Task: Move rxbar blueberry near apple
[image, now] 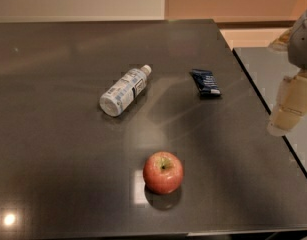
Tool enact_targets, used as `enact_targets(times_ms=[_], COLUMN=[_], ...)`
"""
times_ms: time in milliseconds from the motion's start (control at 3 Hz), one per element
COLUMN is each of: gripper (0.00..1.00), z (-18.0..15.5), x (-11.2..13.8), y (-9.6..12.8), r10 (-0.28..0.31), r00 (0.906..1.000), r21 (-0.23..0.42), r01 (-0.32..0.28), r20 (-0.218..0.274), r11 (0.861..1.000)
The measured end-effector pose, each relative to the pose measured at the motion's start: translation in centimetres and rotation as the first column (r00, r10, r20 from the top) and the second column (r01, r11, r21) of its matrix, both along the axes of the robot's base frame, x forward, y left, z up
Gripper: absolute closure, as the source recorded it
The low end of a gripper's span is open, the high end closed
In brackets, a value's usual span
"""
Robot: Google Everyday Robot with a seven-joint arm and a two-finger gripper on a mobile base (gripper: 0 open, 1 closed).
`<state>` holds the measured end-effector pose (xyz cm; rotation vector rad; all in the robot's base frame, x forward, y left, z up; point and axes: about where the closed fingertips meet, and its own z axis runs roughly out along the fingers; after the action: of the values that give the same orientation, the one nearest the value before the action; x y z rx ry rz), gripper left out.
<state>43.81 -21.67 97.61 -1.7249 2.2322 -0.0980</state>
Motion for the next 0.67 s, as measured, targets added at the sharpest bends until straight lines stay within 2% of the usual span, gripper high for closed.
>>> enact_targets(times_ms=[333, 667], gripper=[0.0, 0.0], z=[0.0, -0.4], x=[0.0, 1.1], y=[0.0, 0.5], r10=[0.0, -0.006], r00=[1.0, 0.9999], r21=[0.0, 0.001], r01=[0.0, 0.006], r20=[0.0, -0.009], r11=[1.0, 1.0])
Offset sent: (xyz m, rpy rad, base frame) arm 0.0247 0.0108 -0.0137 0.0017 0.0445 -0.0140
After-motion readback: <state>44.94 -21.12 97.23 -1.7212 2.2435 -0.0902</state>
